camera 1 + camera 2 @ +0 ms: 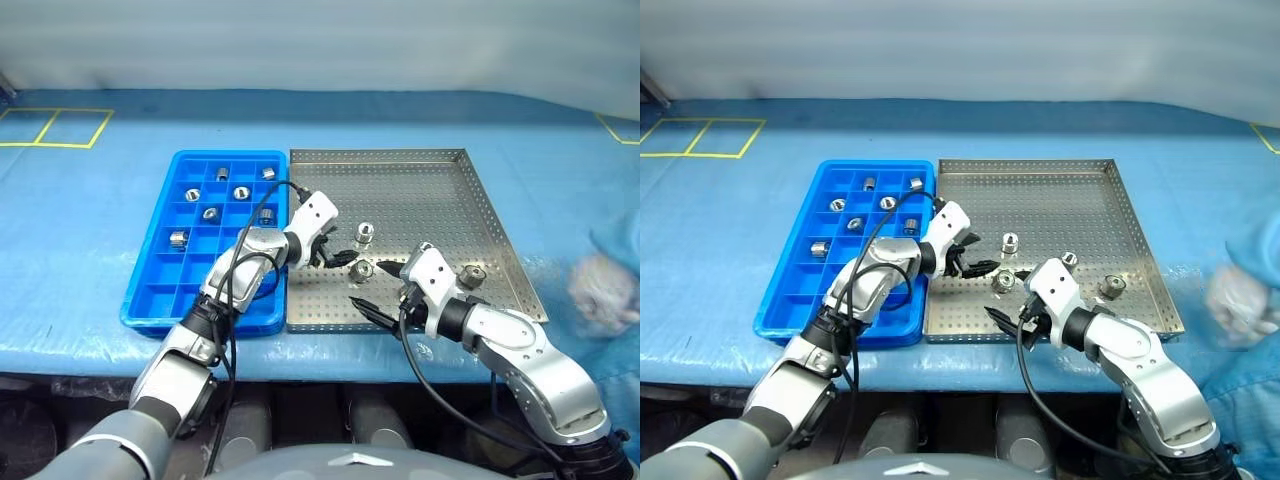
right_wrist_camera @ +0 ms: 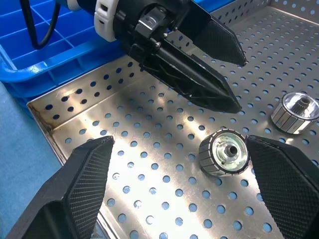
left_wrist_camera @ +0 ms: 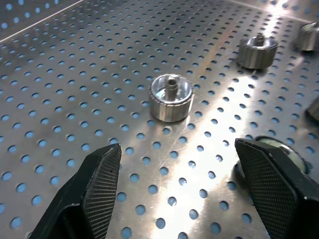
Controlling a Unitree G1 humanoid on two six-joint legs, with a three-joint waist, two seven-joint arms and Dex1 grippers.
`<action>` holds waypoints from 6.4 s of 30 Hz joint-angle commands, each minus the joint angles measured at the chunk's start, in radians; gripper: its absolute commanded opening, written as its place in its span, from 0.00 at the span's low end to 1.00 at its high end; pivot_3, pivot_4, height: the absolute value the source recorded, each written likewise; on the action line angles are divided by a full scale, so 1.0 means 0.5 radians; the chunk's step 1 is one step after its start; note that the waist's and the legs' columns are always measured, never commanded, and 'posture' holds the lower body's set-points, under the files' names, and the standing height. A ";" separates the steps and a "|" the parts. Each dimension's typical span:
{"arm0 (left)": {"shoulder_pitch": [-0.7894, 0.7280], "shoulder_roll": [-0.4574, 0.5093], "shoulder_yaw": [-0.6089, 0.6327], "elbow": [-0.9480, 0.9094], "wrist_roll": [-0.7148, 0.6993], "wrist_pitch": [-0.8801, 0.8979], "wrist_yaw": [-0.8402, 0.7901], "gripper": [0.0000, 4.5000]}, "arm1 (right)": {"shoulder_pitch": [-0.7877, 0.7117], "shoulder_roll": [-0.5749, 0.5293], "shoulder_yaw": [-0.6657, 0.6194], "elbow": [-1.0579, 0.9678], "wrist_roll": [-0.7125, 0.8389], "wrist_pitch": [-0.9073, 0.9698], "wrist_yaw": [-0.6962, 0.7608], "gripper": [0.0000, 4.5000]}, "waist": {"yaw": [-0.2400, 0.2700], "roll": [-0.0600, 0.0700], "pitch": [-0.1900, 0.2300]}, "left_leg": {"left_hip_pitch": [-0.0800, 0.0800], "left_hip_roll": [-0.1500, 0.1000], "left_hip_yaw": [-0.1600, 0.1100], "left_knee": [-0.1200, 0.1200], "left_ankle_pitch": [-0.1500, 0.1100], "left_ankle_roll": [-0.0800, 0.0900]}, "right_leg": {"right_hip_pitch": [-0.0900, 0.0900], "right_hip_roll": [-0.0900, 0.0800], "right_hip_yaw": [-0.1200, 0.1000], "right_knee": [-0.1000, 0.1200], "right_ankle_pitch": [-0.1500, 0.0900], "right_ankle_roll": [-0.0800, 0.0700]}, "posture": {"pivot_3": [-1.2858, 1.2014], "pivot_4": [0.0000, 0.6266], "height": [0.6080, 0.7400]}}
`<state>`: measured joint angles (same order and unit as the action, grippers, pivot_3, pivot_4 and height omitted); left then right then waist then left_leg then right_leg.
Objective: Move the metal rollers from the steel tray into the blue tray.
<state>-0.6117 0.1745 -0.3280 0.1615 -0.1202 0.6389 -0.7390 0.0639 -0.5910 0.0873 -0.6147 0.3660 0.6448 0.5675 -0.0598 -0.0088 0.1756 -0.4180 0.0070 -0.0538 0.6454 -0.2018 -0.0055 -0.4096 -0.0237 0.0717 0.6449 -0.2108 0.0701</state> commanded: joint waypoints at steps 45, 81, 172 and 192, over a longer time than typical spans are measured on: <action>-0.046 -0.109 -0.160 0.027 0.222 -0.191 0.045 0.41 | -0.013 0.011 -0.004 -0.019 -0.049 0.164 -0.108 1.00 | -0.008 0.000 0.000 | 0.000 0.000 0.000 0.001 0.000 0.000 | 0.000 0.000 0.000 0.001 0.000 0.000 | 0.50 0.24 1.00; 1.243 0.176 0.704 -2.266 0.405 1.547 1.333 0.41 | -0.655 0.091 0.340 0.441 -0.036 -0.067 0.419 1.00 | 0.441 -0.010 0.006 | 0.000 0.002 -0.011 -0.002 -0.001 -0.002 | 0.002 -0.001 -0.012 -0.002 -0.003 -0.006 | 0.68 0.24 1.00; -0.090 -0.216 -0.136 0.396 0.197 -0.690 -0.198 0.91 | 0.145 -0.077 -0.077 -0.321 -0.312 0.320 -0.260 1.00 | -0.094 0.000 0.000 | -0.016 -0.001 -0.006 0.012 -0.003 0.001 | -0.007 0.002 -0.003 0.000 0.004 0.004 | 0.45 0.24 1.00; -0.123 -0.297 -0.222 0.633 0.373 -0.772 -0.061 0.57 | 0.163 -0.062 -0.063 -0.331 -0.313 0.337 -0.271 1.00 | -0.097 0.001 -0.001 | -0.015 -0.001 -0.005 0.012 -0.002 0.002 | -0.007 0.002 -0.001 0.000 0.004 0.005 | 0.45 0.24 1.00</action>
<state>-0.6668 0.0394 -0.4531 0.5078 0.0754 0.2748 -0.7659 0.1486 -0.6245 0.0614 -0.7588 0.2116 0.8171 0.4360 -0.1082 -0.0085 0.1753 -0.4256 0.0067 -0.0562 0.6516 -0.2031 -0.0046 -0.4132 -0.0226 0.0711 0.6449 -0.2088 0.0727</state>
